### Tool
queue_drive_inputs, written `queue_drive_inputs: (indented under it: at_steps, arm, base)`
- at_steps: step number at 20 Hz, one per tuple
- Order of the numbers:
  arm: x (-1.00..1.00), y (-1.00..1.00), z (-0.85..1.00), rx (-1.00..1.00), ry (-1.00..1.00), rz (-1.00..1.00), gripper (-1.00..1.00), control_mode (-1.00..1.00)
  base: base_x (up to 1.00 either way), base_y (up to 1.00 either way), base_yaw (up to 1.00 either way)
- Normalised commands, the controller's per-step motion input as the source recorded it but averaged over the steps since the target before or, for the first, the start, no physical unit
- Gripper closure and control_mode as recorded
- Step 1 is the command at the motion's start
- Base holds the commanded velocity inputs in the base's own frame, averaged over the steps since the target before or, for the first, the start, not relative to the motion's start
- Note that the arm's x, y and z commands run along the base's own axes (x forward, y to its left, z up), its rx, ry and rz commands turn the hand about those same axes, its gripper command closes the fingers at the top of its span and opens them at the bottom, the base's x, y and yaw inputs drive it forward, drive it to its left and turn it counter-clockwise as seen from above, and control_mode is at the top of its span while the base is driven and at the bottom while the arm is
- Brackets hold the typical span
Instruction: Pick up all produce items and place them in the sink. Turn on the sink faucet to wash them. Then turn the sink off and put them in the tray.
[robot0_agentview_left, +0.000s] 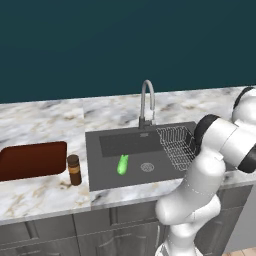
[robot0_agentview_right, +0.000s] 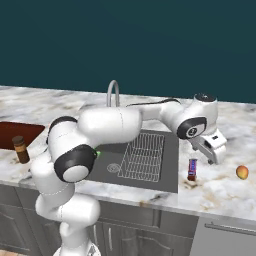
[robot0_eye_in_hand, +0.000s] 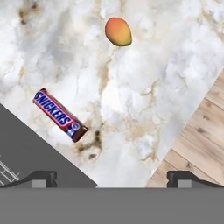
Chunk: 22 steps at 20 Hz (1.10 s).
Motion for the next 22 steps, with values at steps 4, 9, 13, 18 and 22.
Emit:
queue_drive_inputs:
  at_steps: [4,9,13,18,22]
  arm:
    - [0.11,-0.33,-0.06,-0.04,-0.12,-0.08,-1.0,-1.0]
    - [0.02,-0.34,-0.26,-0.03,-0.08,-0.07,-1.0,-1.0]
    - [0.02,-0.37,-0.28,-0.05,-0.05,-0.07,-1.0,-1.0]
    - [0.13,-0.44,-0.1,-0.04,0.0,-0.06,-1.0,-1.0]
    - [0.2,-0.45,0.0,0.0,0.0,-0.04,-1.0,-1.0]
  base:
    - [0.0,0.0,0.0]
    - [0.0,0.0,0.0]
    - [0.0,0.0,0.0]
    - [0.0,0.0,0.0]
    - [0.0,0.0,0.0]
